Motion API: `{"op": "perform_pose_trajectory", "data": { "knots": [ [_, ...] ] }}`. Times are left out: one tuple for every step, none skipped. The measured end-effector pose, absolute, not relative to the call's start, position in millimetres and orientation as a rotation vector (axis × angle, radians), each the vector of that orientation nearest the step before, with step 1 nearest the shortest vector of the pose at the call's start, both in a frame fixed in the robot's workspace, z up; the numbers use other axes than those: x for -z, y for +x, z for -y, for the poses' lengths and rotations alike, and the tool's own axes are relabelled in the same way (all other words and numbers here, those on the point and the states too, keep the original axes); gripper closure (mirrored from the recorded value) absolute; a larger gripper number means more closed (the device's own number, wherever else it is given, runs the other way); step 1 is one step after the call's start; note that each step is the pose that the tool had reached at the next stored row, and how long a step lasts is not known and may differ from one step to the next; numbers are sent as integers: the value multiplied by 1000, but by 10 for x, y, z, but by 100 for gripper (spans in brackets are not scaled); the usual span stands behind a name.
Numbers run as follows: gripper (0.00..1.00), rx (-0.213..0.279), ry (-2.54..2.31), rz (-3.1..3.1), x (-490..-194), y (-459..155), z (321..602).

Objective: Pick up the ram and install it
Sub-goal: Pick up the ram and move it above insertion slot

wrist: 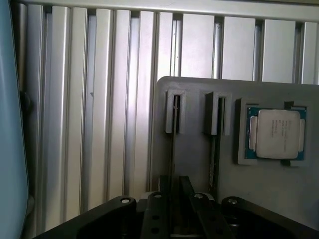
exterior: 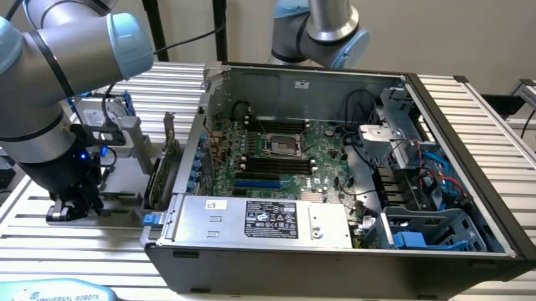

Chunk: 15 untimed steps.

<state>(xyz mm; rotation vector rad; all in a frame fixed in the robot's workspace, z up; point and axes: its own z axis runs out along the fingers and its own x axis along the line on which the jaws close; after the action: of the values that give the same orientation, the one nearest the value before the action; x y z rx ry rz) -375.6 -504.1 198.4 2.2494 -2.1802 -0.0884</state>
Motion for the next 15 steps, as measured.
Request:
{"op": "perform_pose_trajectory", "data": {
  "knots": [
    [77, 86, 2250, 2180, -1983, -3756, 5041],
    [77, 84, 2250, 2181, -1982, -3756, 5040],
    [77, 82, 2251, 2181, -1981, -3756, 5040],
    [77, 80, 2251, 2182, -1980, -3755, 5040],
    [77, 79, 2252, 2182, -1980, -3755, 5040],
    [77, 78, 2252, 2183, -1981, -3756, 5041],
    [77, 77, 2252, 2183, -1980, -3756, 5041],
    [77, 77, 2253, 2183, -1980, -3756, 5040],
    [77, 77, 2253, 2183, -1980, -3756, 5040],
    [77, 77, 2253, 2183, -1980, -3756, 5040],
    [77, 77, 2253, 2183, -1980, -3756, 5040],
    [79, 77, 2252, 2183, -1980, -3756, 5041],
    [86, 77, 2252, 2183, -1980, -3756, 5041],
    [86, 77, 2253, 2183, -1980, -3756, 5041],
    [86, 77, 2252, 2183, -1980, -3756, 5041]
  ]
}}
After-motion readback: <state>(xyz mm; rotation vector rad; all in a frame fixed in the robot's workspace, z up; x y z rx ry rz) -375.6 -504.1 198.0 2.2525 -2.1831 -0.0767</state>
